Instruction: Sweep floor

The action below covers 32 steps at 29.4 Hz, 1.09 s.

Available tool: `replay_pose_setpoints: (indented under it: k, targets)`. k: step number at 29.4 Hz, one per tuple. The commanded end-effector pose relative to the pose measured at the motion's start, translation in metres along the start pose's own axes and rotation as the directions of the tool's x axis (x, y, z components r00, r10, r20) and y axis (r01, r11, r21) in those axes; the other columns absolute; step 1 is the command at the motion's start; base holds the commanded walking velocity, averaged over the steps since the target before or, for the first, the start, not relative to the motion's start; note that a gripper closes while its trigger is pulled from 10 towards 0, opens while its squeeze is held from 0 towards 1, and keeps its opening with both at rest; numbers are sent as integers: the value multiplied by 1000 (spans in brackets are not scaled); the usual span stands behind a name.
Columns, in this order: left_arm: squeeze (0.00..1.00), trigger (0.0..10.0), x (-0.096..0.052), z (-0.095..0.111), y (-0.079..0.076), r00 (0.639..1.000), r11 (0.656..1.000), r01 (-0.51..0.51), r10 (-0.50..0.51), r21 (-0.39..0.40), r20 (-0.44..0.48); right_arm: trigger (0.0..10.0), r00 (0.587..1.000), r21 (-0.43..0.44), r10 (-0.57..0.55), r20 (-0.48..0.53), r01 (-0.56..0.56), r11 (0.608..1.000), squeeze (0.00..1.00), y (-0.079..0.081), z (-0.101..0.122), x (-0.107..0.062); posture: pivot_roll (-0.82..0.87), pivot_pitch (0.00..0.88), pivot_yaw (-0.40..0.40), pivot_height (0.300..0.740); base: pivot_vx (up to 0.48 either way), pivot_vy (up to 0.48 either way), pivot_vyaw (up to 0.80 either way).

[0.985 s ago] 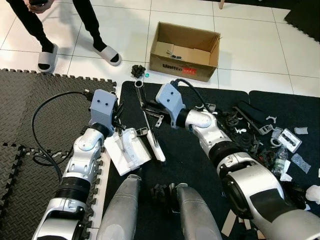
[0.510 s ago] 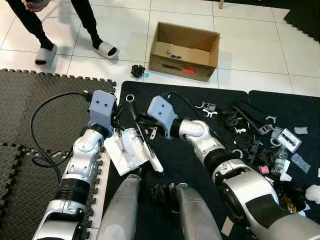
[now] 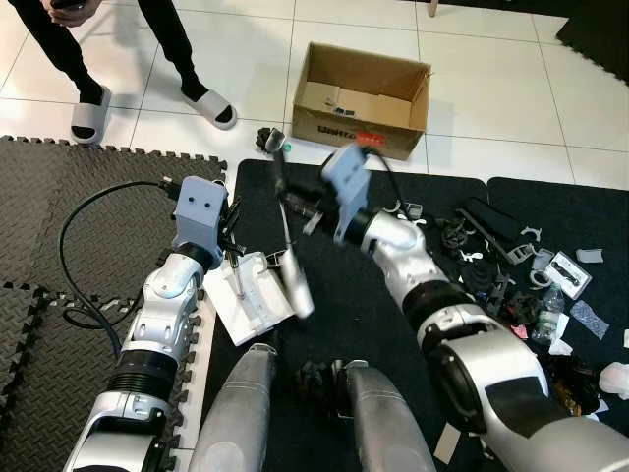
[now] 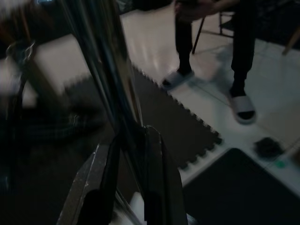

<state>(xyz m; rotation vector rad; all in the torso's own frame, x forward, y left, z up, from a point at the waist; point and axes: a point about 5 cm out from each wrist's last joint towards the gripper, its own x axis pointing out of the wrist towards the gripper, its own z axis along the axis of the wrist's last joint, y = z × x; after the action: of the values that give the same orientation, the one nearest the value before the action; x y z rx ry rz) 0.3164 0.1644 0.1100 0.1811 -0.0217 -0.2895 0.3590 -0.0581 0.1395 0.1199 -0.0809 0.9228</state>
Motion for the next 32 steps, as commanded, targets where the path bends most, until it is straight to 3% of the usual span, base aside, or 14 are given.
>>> replay_pose_setpoints:
  k: [1, 12, 15, 16, 19, 26, 32]
  targets:
    - [0, 10000, -6, -8, 0, 999, 1000, 10, -10, 4, -33, 10000, 1000, 53, -11, 26, 9, 999, 0, 1, -1, 0, 87, 300, -34, 740, 0, 0, 0]
    - [0, 10000, -2, -8, -7, 999, 999, 33, -33, -4, -29, 10000, 990, 71, -125, 60, 120, 990, 0, -20, 6, -16, 75, 279, -34, 740, 0, 0, 0]
    - [0, 10000, 2, -7, -9, 999, 999, 45, -45, -7, -26, 10000, 970, 90, -226, 92, 218, 972, 0, -42, 19, -31, 62, 269, -29, 740, 0, 0, 0]
    - [0, 10000, 2, -7, -9, 999, 999, 45, -45, -7, -26, 10000, 970, 90, -226, 92, 218, 972, 0, -42, 19, -31, 62, 269, -29, 740, 0, 0, 0]
    - [0, 10000, 4, -7, -13, 998, 998, 60, -60, -12, -25, 10000, 930, 95, -347, 118, 337, 937, 0, -64, 32, -48, 53, 257, -23, 740, 0, 0, 0]
    - [0, 10000, 8, -7, -17, 997, 997, 74, -75, -13, -24, 10000, 884, 92, -445, 142, 436, 895, 0, -86, 48, -69, 42, 241, -20, 740, 0, 0, 0]
    - [0, 10000, 10, -9, -18, 997, 997, 79, -79, -15, -26, 10000, 869, -30, -485, 95, 490, 871, 0, -90, 43, -80, 31, 224, -20, 740, 0, 0, 0]
